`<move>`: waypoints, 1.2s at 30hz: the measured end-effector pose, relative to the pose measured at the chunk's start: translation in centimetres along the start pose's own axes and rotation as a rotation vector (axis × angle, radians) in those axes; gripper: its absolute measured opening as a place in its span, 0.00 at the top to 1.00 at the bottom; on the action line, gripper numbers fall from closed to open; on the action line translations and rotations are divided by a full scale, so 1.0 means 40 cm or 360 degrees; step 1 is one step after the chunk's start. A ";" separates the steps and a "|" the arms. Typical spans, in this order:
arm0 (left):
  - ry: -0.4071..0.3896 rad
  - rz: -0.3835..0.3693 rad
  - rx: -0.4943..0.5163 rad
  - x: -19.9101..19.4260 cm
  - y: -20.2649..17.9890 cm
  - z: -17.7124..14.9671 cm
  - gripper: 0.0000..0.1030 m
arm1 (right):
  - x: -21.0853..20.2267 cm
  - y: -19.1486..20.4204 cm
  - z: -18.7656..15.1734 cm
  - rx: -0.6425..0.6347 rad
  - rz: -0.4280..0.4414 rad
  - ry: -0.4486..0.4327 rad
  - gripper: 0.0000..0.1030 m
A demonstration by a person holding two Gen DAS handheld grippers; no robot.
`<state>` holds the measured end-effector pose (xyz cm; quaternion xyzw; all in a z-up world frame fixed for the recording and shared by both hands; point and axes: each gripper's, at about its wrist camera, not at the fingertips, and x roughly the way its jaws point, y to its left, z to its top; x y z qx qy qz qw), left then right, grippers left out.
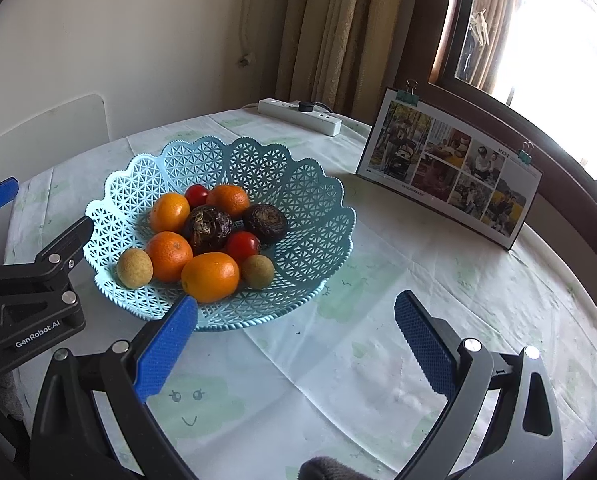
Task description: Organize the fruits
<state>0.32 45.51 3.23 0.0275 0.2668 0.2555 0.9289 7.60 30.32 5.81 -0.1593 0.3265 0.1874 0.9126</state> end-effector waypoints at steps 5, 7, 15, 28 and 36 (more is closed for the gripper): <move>0.0001 -0.0001 0.0002 0.001 -0.002 0.000 0.03 | 0.000 0.000 0.000 -0.0002 -0.0001 -0.0002 0.05; 0.0001 0.0000 0.0005 0.001 -0.002 -0.001 0.03 | 0.000 0.000 0.000 -0.0001 0.0000 -0.0001 0.05; 0.0001 -0.0003 0.0008 0.000 -0.004 -0.002 0.03 | 0.002 0.000 -0.001 0.0002 0.0001 -0.0001 0.05; -0.0002 -0.0004 0.0015 -0.002 -0.010 0.000 0.03 | 0.001 -0.001 -0.006 0.0016 0.0020 0.0006 0.05; -0.0007 -0.0005 0.0022 -0.007 -0.018 0.005 0.03 | -0.002 -0.003 -0.007 0.0014 0.0038 0.0005 0.05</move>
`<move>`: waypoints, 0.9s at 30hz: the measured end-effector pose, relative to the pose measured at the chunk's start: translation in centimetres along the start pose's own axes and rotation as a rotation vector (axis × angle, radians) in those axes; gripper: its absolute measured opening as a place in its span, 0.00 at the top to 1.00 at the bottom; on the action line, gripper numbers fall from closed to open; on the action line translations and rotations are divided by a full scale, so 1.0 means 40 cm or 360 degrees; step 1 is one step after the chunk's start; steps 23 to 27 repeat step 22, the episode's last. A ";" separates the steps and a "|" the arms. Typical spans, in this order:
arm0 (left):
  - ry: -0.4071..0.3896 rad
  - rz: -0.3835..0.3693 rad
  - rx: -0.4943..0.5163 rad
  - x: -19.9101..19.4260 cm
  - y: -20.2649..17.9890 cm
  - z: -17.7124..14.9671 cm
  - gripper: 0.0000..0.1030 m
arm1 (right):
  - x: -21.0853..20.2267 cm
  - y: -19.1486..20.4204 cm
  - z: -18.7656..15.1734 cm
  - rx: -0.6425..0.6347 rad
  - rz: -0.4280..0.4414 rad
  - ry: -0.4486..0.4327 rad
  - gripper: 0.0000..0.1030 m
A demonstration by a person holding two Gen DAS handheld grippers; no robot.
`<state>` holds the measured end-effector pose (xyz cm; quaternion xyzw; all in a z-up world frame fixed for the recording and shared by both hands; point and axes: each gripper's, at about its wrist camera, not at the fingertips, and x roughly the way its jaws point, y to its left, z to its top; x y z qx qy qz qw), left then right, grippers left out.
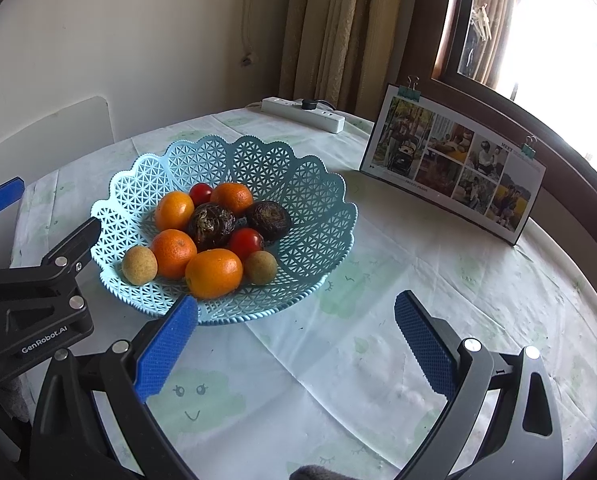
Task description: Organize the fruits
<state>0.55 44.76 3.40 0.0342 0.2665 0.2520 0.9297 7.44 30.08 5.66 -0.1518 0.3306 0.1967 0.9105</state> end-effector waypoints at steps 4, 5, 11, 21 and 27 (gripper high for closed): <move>-0.0003 0.0002 0.0007 -0.005 -0.004 0.003 0.03 | -0.006 0.005 -0.004 -0.0012 0.0003 -0.0014 0.05; -0.0005 0.0001 0.0008 -0.006 -0.005 0.004 0.03 | -0.008 0.005 -0.004 -0.0013 0.0007 -0.0015 0.05; -0.0017 -0.0002 0.0015 -0.016 -0.009 0.009 0.03 | -0.019 0.002 -0.006 -0.0005 0.0011 -0.0022 0.05; -0.0043 -0.0076 0.0046 -0.053 -0.054 0.020 0.03 | -0.025 -0.089 -0.042 0.0137 -0.0080 0.0115 0.05; -0.0042 -0.0095 0.0052 -0.057 -0.064 0.021 0.03 | -0.029 -0.109 -0.056 0.0157 -0.0114 0.0128 0.05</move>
